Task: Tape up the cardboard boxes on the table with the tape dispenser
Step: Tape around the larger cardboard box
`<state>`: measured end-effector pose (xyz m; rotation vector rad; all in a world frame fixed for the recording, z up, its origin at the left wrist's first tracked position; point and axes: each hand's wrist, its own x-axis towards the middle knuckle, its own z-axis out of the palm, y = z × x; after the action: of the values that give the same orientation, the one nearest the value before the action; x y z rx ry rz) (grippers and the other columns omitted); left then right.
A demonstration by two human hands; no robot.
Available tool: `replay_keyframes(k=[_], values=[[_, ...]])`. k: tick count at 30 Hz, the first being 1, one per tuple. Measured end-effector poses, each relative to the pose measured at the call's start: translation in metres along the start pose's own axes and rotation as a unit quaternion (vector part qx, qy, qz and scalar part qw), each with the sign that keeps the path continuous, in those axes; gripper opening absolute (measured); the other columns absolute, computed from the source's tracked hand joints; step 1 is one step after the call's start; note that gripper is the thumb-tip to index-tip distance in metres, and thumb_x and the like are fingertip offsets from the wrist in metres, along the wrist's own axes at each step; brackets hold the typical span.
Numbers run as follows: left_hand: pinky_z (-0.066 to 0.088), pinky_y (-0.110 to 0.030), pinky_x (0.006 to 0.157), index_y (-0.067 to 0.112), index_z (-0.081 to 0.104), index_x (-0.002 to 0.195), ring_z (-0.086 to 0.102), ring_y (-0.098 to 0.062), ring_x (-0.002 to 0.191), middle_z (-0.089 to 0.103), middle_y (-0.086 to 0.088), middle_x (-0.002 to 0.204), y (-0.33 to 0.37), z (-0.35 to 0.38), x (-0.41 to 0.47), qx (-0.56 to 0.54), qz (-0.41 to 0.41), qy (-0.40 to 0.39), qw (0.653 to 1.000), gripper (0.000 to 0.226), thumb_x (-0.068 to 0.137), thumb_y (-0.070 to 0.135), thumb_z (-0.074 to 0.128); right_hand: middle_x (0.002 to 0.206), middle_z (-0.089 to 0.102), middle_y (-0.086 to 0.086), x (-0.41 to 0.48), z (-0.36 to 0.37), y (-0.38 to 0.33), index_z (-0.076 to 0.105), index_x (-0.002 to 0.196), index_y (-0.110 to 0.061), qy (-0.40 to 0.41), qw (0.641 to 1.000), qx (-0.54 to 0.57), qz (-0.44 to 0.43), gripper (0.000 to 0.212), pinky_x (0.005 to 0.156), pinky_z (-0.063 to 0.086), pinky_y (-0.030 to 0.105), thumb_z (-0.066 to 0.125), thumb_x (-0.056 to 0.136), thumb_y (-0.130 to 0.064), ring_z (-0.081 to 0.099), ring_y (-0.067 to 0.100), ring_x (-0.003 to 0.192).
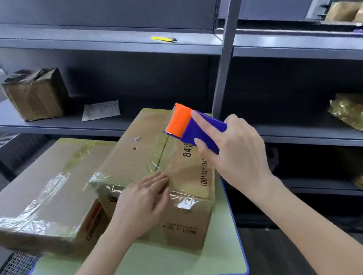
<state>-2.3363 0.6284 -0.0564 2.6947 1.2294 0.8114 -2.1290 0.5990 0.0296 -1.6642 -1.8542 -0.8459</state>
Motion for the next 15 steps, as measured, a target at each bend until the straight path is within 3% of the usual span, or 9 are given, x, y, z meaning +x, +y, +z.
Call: replay_keyframes(k=[4, 6, 9, 11, 13, 15], values=[[0.043, -0.031, 0.1, 0.011, 0.074, 0.102, 0.062, -0.017, 0.111, 0.07, -0.001, 0.109, -0.062, -0.021, -0.017, 0.048, -0.076, 0.023, 0.996, 0.047, 0.092, 0.034, 0.034, 0.077, 0.047, 0.011, 0.011, 0.036, -0.038, 0.041, 0.143, -0.022, -0.01, 0.999, 0.014, -0.03, 0.057, 0.062, 0.039, 0.035, 0.052, 0.091, -0.041, 0.045, 0.026, 0.069], [0.049, -0.038, 0.092, 0.009, 0.073, 0.1, 0.063, -0.023, 0.11, 0.07, -0.005, 0.11, -0.078, -0.033, -0.024, 0.046, -0.154, 0.045, 0.986, 0.042, 0.093, 0.034, 0.04, 0.078, 0.048, 0.01, 0.012, 0.053, -0.056, 0.043, 0.142, -0.018, -0.022, 0.999, 0.021, -0.036, 0.07, 0.064, 0.042, 0.037, 0.071, 0.081, -0.037, 0.047, 0.027, 0.071], [0.049, -0.037, 0.073, 0.007, 0.067, 0.106, 0.066, -0.03, 0.093, 0.071, -0.012, 0.099, -0.085, -0.043, -0.026, 0.002, -0.266, 0.043, 0.963, 0.031, 0.094, 0.032, 0.053, 0.08, 0.051, 0.01, 0.013, 0.073, -0.077, 0.046, 0.139, -0.014, -0.04, 0.998, 0.031, -0.029, 0.076, 0.067, 0.044, 0.039, 0.078, 0.073, -0.035, 0.05, 0.027, 0.073], [0.048, -0.039, 0.071, 0.007, 0.064, 0.111, 0.065, -0.033, 0.086, 0.071, -0.011, 0.091, -0.085, -0.043, -0.027, -0.032, -0.283, 0.045, 0.957, 0.038, 0.094, 0.039, 0.052, 0.08, 0.051, 0.009, 0.012, 0.084, -0.087, 0.046, 0.139, -0.012, -0.048, 0.997, 0.054, -0.014, 0.079, 0.069, 0.045, 0.04, 0.079, 0.072, -0.035, 0.051, 0.027, 0.074], [0.048, -0.04, 0.078, 0.01, 0.062, 0.118, 0.064, -0.032, 0.092, 0.071, -0.01, 0.096, -0.084, -0.038, -0.028, -0.07, -0.303, 0.061, 0.948, 0.039, 0.093, 0.037, 0.054, 0.08, 0.051, 0.008, 0.012, 0.092, -0.093, 0.044, 0.14, -0.011, -0.057, 0.997, 0.059, -0.007, 0.083, 0.071, 0.046, 0.041, 0.081, 0.069, -0.033, 0.051, 0.027, 0.074], [0.051, -0.036, 0.074, 0.007, 0.065, 0.118, 0.068, -0.029, 0.084, 0.073, -0.009, 0.089, -0.075, -0.031, -0.031, -0.086, -0.298, 0.082, 0.947, 0.041, 0.088, 0.035, 0.062, 0.082, 0.052, 0.009, 0.011, 0.098, -0.091, 0.043, 0.14, -0.01, -0.061, 0.996, 0.06, 0.004, 0.086, 0.077, 0.042, 0.041, 0.083, 0.067, -0.032, 0.052, 0.028, 0.076]])
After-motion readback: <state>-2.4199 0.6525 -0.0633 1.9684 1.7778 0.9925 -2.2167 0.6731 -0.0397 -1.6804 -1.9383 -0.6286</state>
